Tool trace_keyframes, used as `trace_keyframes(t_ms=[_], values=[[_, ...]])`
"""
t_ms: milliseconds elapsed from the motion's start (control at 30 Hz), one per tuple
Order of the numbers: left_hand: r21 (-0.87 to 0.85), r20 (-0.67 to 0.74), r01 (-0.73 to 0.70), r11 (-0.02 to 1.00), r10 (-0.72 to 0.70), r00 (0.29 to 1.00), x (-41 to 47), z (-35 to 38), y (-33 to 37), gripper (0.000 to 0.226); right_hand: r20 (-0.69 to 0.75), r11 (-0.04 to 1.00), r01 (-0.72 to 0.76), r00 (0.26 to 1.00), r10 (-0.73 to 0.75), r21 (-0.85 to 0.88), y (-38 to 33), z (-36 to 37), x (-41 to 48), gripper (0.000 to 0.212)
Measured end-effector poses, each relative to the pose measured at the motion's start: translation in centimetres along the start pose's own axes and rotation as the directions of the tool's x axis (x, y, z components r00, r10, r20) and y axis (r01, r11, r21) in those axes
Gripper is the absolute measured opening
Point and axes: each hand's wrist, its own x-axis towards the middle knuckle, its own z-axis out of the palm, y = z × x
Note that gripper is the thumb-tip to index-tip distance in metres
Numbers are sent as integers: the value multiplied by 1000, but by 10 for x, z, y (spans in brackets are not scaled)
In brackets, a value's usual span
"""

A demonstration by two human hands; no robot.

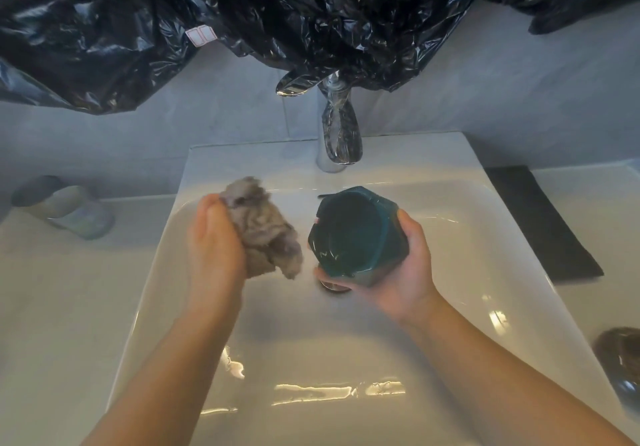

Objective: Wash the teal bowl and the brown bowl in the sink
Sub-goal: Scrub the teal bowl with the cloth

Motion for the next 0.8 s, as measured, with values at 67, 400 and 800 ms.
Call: trace_keyframes(t_ms=[67,400,800], values=[[-159,35,216,963,-213,976,1,-3,-7,34,-13,999,-15,1000,16,45,4,1,1,59],[31,285,296,955,-292,913,-17,32,-36,32,-84,971,24,995,-45,-237,9,9,6,52],[159,132,66,985,-88,987,-14,28,-42,29,42,423,248,898,-439,-872,22,8,3,46]])
